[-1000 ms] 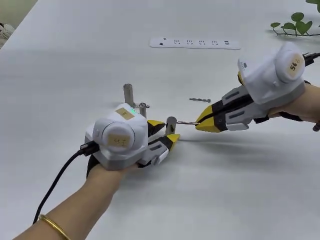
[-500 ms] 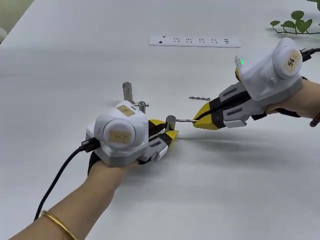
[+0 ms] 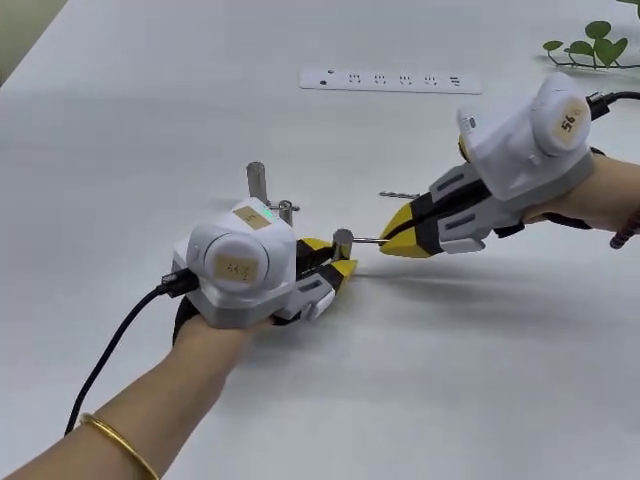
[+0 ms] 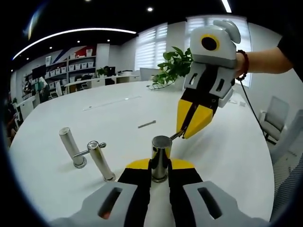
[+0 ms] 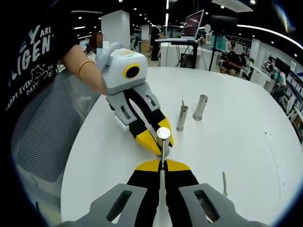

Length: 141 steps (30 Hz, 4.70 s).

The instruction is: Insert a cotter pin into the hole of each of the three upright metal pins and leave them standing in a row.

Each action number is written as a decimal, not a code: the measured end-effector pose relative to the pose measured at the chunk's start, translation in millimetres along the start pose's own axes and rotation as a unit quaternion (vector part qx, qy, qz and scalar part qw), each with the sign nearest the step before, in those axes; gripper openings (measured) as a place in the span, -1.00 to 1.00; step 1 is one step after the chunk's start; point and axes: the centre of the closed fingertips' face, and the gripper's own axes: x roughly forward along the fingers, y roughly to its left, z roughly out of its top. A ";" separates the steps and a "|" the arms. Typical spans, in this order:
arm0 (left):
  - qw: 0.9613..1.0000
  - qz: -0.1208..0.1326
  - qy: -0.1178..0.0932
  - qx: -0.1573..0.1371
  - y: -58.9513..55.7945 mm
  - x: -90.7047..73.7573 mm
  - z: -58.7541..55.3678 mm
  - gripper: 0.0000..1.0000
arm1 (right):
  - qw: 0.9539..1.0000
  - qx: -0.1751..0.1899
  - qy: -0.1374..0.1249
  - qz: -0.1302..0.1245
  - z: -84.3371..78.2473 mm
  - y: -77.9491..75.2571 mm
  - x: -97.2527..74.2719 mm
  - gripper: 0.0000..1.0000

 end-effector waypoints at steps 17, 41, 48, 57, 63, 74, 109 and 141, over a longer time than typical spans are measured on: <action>1.000 -0.007 -0.001 0.004 0.0 0.3 -0.7 -0.80 | 1.000 -0.026 0.015 0.004 5.9 -1.0 10.5 -1.00; 1.000 -0.005 -0.003 0.008 0.1 0.5 -0.9 -0.80 | 1.000 -0.016 -0.005 -0.023 16.3 -4.5 14.6 -0.91; 1.000 -0.004 -0.003 0.008 -0.2 0.1 -0.8 -0.80 | 0.999 -0.013 0.001 -0.033 10.2 -1.3 4.1 -0.92; 1.000 -0.003 -0.003 0.003 0.2 -0.4 -0.4 -0.80 | 0.999 -0.007 0.002 -0.042 7.0 -1.8 2.6 -1.00; 1.000 -0.001 -0.005 0.001 0.4 -1.3 -0.1 -0.80 | 0.999 -0.014 0.003 -0.041 9.5 -4.6 5.8 -1.00; 1.000 -0.002 -0.007 -0.003 0.3 -1.2 0.9 -0.79 | 0.999 -0.018 0.001 -0.039 15.9 -3.7 7.1 -1.00; 1.000 0.002 0.016 -0.008 6.5 -25.5 -3.1 -0.30 | 0.997 0.046 -0.039 -0.049 34.6 -3.8 22.5 -0.61; 1.000 0.008 -0.006 -0.011 -0.3 -74.1 17.1 0.53 | 0.998 0.042 -0.021 -0.038 27.8 -5.2 36.8 -0.83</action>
